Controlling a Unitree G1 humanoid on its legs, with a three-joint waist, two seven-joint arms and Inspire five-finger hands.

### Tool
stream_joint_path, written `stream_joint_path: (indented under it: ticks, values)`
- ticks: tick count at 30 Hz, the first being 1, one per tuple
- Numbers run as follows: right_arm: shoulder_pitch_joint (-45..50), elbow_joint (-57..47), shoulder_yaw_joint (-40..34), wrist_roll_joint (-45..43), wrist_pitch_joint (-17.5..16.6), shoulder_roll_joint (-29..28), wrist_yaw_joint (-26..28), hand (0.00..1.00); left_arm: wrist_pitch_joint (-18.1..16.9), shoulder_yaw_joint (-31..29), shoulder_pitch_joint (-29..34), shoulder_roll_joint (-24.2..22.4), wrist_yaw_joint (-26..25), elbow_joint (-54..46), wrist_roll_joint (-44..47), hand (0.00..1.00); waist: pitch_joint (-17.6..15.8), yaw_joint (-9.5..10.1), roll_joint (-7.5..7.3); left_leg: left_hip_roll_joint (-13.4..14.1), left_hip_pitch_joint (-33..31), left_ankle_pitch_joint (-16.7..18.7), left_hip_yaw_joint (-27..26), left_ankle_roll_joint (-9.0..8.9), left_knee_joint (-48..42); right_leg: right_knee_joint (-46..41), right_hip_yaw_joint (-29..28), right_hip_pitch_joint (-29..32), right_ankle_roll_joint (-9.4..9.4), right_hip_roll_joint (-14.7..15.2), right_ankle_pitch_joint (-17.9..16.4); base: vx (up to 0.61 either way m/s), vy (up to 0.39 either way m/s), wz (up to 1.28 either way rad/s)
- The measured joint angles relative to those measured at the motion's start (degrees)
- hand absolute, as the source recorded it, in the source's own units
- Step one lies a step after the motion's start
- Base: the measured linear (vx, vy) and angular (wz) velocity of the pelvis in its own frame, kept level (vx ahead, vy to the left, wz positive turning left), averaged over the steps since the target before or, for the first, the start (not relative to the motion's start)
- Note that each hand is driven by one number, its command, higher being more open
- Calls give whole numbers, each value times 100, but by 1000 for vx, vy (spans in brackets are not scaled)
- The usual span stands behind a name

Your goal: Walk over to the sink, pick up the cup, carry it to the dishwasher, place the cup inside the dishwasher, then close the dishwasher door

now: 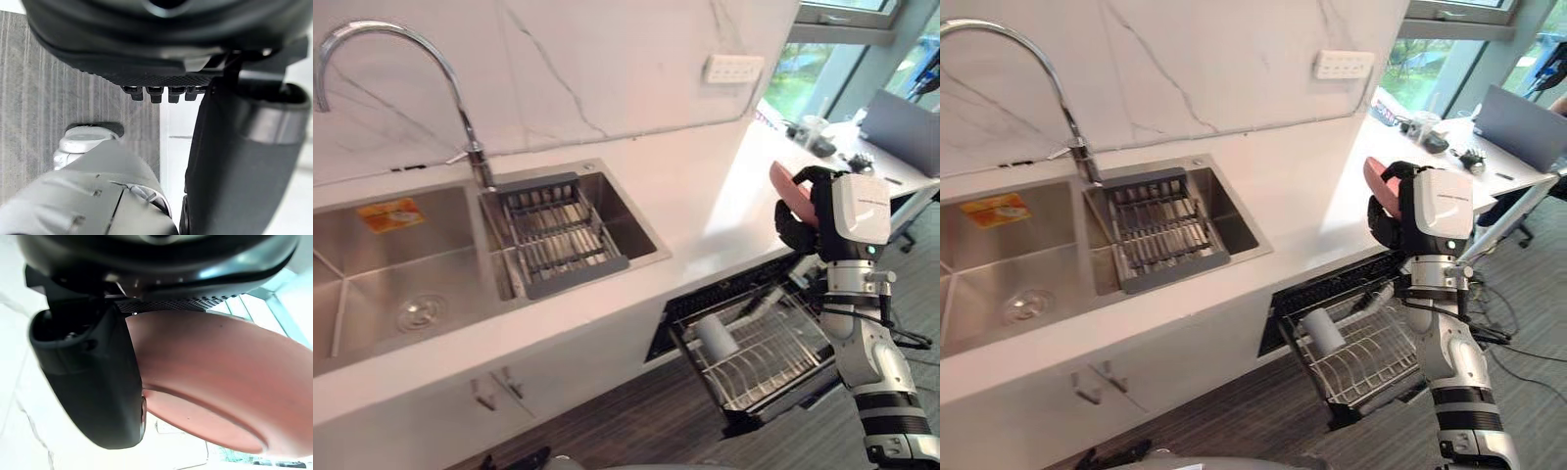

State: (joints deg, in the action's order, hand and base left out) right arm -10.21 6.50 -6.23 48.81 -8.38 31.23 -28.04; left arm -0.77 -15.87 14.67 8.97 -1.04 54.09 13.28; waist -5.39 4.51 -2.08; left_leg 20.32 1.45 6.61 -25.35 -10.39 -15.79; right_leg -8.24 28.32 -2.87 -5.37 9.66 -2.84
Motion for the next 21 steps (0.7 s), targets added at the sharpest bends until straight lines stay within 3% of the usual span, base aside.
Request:
stream_joint_path:
  ticks: [2, 7, 11, 14, 17, 21]
  values:
    - [94, 11, -60, -14, 119, 5, 243, 0, -41, -132, 6, -206, 37, -6, -226, 100, -3, -65, 116, 47, 13, -279, 232, -87, 457, 359, 71, -54, 75, -278, 138, 27, -178, 3]
    - [479, 225, -533, -44, 161, 1, 528, 0, -251, -158, 23, -314, 115, 3, -898, 100, 6, -148, 220, -242, 167, -845, 459, -94, 1412, 543, 368, -83, 37, -243, 161, 65, -62, 31]
    - [607, 728, -517, -40, 69, -167, 552, 0, -352, -105, 21, -316, 146, 8, -1139, 100, -33, -219, 282, -493, 192, -888, 571, -49, 1562, 789, 515, -238, -118, -79, 294, 31, 41, 21]
    - [568, 897, -458, -27, 37, -236, 478, 0, -407, 16, -35, -313, 183, -3, -1155, 100, -178, -233, 410, -575, 38, -894, 568, 3, 1571, 765, 491, -66, -148, 27, 352, -9, 60, 0]
    - [-39, 1021, -452, -18, 132, -225, -134, 0, -508, 108, -293, -259, 258, -7, -1067, 100, -594, -306, 546, -634, -461, -970, 530, 110, 1526, 491, 358, 606, -84, 134, 398, -94, 64, -15]
    - [-1080, 1370, -451, -42, 505, -145, -864, 0, -630, 403, -636, -122, 286, -26, -737, 100, -1165, -341, 597, -708, -861, -1052, 504, 209, 1486, 458, 277, 1069, -23, 187, 570, -108, 28, -9]
